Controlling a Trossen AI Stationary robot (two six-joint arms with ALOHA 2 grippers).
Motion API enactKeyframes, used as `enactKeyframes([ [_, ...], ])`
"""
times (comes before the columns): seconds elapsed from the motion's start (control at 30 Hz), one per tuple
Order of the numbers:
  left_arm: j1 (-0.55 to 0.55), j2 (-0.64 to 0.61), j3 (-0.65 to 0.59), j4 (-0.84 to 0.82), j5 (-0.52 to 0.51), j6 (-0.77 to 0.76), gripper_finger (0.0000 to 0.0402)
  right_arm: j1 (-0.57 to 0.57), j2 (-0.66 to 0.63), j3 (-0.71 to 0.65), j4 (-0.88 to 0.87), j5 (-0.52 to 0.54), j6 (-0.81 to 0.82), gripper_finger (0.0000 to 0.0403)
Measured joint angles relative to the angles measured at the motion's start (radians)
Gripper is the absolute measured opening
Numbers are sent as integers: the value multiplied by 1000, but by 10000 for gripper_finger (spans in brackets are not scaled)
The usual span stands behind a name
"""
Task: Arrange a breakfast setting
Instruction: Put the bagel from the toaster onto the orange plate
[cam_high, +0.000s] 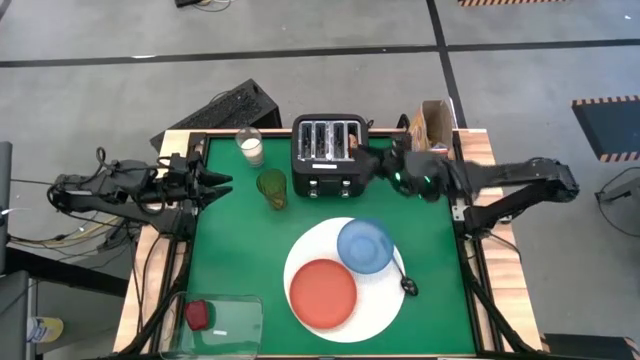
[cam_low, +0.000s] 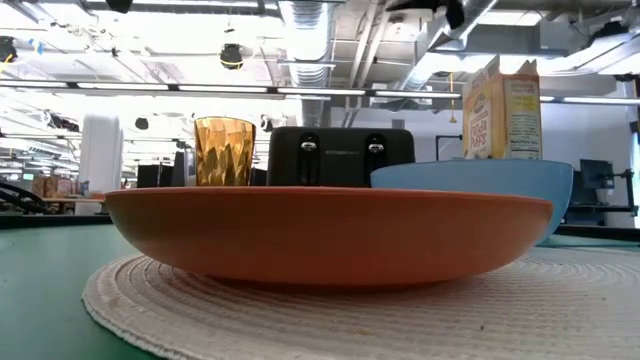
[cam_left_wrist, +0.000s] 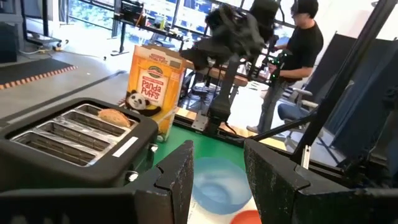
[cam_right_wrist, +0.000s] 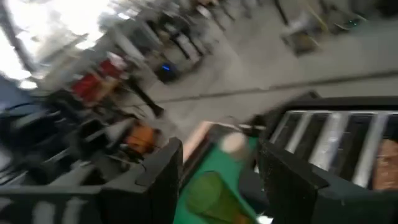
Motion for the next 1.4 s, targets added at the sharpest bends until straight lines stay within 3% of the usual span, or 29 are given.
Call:
enactKeyframes([
  [0.2,0,0,0,-3,0,0,128,-147,133,265,-443,-69,108,206],
  [0.37,0,0,0,-3,0,-1,128,-253,242,395,-627,-154,116,194],
  [0.73,0,0,1,-4,1,-10,128,-365,432,426,-781,-303,135,184],
  [1.4,0,0,1,-6,2,-29,128,-453,509,427,-792,-303,131,184],
])
